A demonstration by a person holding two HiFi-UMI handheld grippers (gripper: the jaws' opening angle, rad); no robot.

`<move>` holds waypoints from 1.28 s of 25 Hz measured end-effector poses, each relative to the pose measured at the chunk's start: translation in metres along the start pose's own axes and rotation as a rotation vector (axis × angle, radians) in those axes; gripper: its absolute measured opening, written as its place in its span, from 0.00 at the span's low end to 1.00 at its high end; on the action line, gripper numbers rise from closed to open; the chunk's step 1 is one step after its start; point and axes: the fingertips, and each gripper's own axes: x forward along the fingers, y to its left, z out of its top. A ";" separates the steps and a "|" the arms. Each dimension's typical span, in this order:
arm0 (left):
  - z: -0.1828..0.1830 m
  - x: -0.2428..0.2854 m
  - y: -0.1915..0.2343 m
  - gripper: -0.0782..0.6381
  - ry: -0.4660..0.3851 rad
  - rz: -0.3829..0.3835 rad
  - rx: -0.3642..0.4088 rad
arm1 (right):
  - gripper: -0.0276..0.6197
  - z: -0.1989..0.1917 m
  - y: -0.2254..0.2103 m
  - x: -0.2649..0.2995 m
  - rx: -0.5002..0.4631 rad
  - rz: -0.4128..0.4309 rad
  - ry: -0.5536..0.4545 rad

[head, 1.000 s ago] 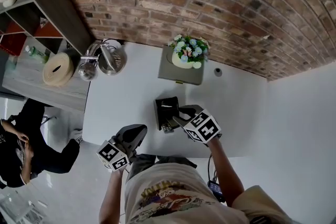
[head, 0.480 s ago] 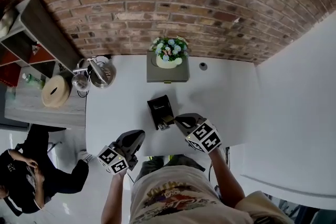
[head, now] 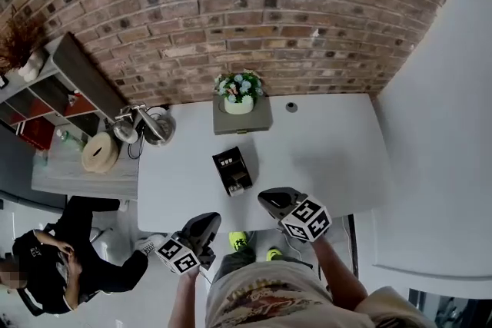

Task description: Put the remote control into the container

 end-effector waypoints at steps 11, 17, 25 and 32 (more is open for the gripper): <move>-0.059 -0.030 -0.110 0.12 -0.076 0.157 -0.011 | 0.07 -0.033 0.045 -0.072 0.052 0.135 -0.234; -0.080 -0.059 -0.132 0.12 -0.070 0.200 -0.023 | 0.06 -0.054 0.076 -0.090 0.040 0.154 -0.250; -0.073 -0.067 -0.151 0.12 -0.101 0.147 -0.001 | 0.06 -0.059 0.101 -0.099 -0.014 0.115 -0.234; -0.064 -0.084 -0.151 0.12 -0.099 0.110 0.044 | 0.06 -0.052 0.123 -0.093 -0.057 0.083 -0.226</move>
